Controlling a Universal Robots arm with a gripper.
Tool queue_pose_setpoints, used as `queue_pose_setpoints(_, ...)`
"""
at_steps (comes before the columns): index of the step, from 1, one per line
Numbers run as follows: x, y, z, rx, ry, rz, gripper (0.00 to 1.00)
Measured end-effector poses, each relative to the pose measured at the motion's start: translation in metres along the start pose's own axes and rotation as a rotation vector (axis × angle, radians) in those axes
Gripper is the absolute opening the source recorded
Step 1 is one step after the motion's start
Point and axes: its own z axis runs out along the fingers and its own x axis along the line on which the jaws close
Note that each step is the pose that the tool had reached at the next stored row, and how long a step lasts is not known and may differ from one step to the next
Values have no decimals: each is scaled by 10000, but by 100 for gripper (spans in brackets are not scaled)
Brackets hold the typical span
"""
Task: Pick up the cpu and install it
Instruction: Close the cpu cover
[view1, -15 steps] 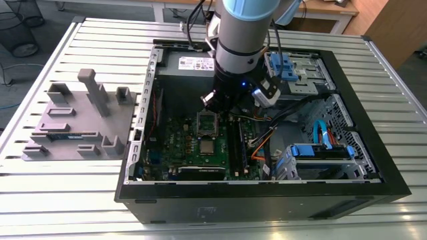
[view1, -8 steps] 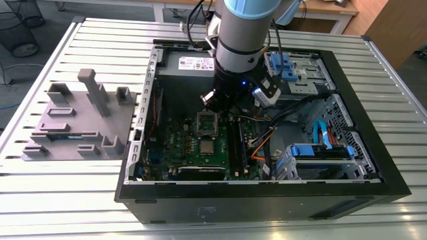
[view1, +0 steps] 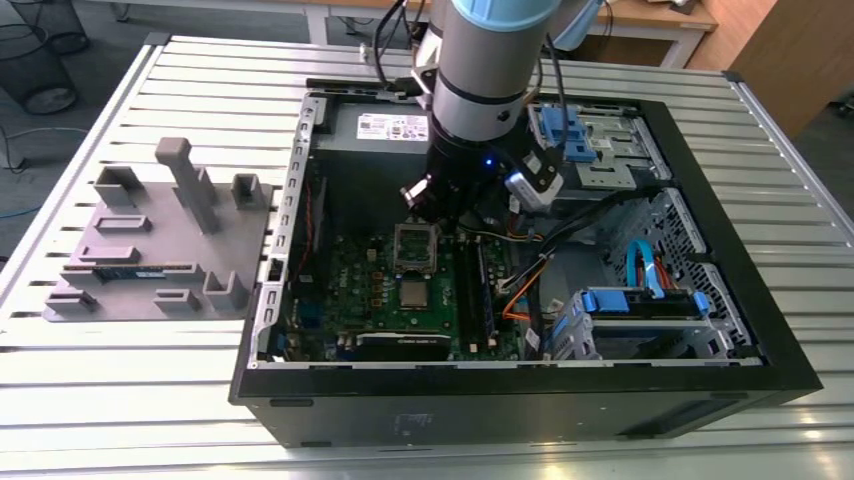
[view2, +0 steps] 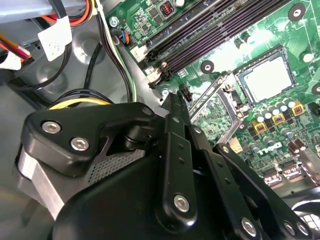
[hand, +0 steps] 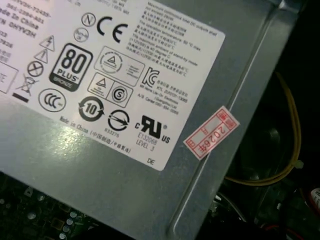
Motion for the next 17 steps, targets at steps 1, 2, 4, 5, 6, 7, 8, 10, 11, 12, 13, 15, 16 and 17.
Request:
queue_pose_setpoints(1, 0, 1, -10, -1, 0, 0, 11)
queue_pose_setpoints(2, -1, 1, -19, -2, 0, -1, 11)
queue_pose_setpoints(4, -1, 2, -37, -2, 0, 0, 11)
queue_pose_setpoints(5, -1, 3, -43, -2, 1, 0, 11)
queue_pose_setpoints(6, -1, 3, -42, -3, -1, 0, 11)
queue_pose_setpoints(7, -1, 3, -42, -4, -2, 0, 11)
queue_pose_setpoints(8, -1, 3, -43, -4, -1, -1, 11)
queue_pose_setpoints(10, -1, 3, -44, -2, 0, 0, 11)
queue_pose_setpoints(11, -3, 1, -45, -2, 1, -3, 11)
queue_pose_setpoints(12, -8, -1, -44, -2, 3, -41, 11)
queue_pose_setpoints(13, -12, -3, -43, -3, 9, -128, 11)
queue_pose_setpoints(15, -16, -5, -39, -5, 21, -354, 11)
queue_pose_setpoints(16, -18, -5, -36, -7, 27, -475, 11)
queue_pose_setpoints(17, -19, -6, -32, -9, 34, -612, 11)
